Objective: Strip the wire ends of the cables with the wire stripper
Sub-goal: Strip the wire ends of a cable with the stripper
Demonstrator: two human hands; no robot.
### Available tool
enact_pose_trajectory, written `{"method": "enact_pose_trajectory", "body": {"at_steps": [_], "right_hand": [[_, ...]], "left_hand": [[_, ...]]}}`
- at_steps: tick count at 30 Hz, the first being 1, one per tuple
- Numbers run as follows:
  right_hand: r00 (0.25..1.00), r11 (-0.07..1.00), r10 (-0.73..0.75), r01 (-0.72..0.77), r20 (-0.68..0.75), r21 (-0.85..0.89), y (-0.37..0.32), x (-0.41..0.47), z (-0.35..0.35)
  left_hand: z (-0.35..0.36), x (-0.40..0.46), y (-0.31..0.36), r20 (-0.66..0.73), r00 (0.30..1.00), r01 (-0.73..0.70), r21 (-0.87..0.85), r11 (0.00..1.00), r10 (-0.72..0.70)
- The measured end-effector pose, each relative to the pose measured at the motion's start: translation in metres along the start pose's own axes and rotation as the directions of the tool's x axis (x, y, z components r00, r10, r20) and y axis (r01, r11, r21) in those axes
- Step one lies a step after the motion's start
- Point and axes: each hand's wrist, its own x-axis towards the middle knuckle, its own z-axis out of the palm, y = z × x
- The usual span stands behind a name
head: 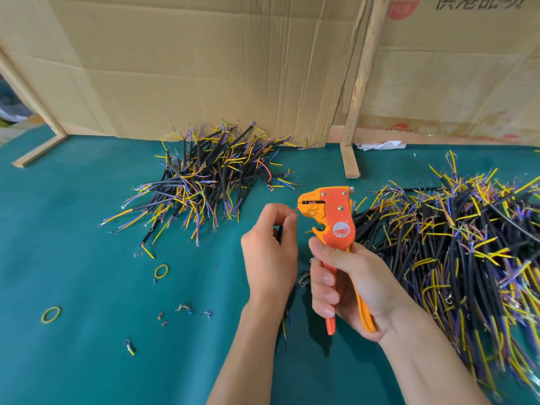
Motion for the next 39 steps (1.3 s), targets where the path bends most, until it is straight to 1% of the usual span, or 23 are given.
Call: {"method": "enact_pose_trajectory", "body": {"at_steps": [8,14,21,23,26,29,31,33,36,39], "right_hand": [[0.998,0.998,-0.065,0.064,-0.016,-0.018,0.003,0.001,0.005],[0.996,0.996,-0.079,0.080,-0.048,0.028,0.005,0.001,0.003],[0.986,0.993,-0.119,0.118,-0.114,-0.014,0.010,0.003,0.009],[0.989,0.994,-0.108,0.107,-0.096,-0.014,0.010,0.003,0.006],[0.993,0.992,-0.108,0.110,-0.036,0.066,0.004,0.003,0.001],[0.989,0.975,-0.140,0.145,-0.041,0.167,-0.005,0.001,-0.009],[0.991,0.979,-0.126,0.132,-0.047,0.154,-0.006,-0.001,-0.017],[0.996,0.989,-0.083,0.088,-0.044,0.118,-0.006,-0.002,-0.022],[1.000,0.998,-0.003,0.002,0.011,0.060,-0.007,-0.003,-0.024],[0.997,0.999,0.049,-0.050,0.060,0.012,-0.008,-0.005,-0.023]], "left_hand": [[0.001,0.001,-0.003,0.049,0.997,0.056,0.011,0.998,-0.057],[0.002,0.001,-0.004,0.068,0.997,0.030,0.020,0.999,-0.031],[0.004,0.000,-0.003,0.074,0.997,0.014,0.015,1.000,-0.015],[0.003,0.001,-0.003,0.068,0.997,0.026,0.014,1.000,-0.027],[0.001,0.001,-0.003,0.063,0.996,0.062,-0.019,0.998,-0.061],[-0.003,0.003,-0.001,0.079,0.989,0.134,-0.085,0.987,-0.127],[-0.005,0.004,-0.001,0.100,0.983,0.165,-0.110,0.980,-0.154],[-0.006,0.005,0.000,0.128,0.977,0.186,-0.133,0.974,-0.169],[-0.008,0.007,0.001,0.161,0.969,0.219,-0.190,0.957,-0.190],[-0.011,0.009,0.001,0.183,0.964,0.235,-0.237,0.943,-0.194]]}}
